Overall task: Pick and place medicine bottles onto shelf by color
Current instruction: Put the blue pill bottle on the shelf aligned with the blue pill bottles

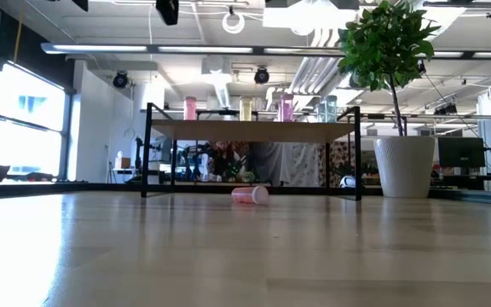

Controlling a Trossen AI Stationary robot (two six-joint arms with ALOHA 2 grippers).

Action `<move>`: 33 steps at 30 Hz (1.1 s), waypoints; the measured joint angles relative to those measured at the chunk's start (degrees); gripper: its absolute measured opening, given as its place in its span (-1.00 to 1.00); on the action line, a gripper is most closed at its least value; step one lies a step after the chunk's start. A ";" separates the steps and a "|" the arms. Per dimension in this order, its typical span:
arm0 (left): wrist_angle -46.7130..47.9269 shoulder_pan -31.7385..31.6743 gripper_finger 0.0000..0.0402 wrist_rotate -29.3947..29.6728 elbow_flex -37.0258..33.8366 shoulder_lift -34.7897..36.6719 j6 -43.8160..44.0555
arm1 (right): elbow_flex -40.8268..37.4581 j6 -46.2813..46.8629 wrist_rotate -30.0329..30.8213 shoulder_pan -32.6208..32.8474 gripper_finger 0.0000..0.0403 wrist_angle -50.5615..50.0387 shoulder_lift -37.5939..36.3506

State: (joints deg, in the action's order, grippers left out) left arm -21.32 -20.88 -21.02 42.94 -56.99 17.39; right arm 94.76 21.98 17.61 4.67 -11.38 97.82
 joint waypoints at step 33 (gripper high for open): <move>13.60 0.48 -0.56 7.32 0.00 0.00 -14.06 | 0.02 -5.18 -4.62 -2.59 -0.10 -16.96 -9.62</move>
State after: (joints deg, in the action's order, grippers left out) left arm -7.72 -20.40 -13.69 42.94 -56.99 3.33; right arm 94.78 16.80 12.99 2.08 -28.34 88.20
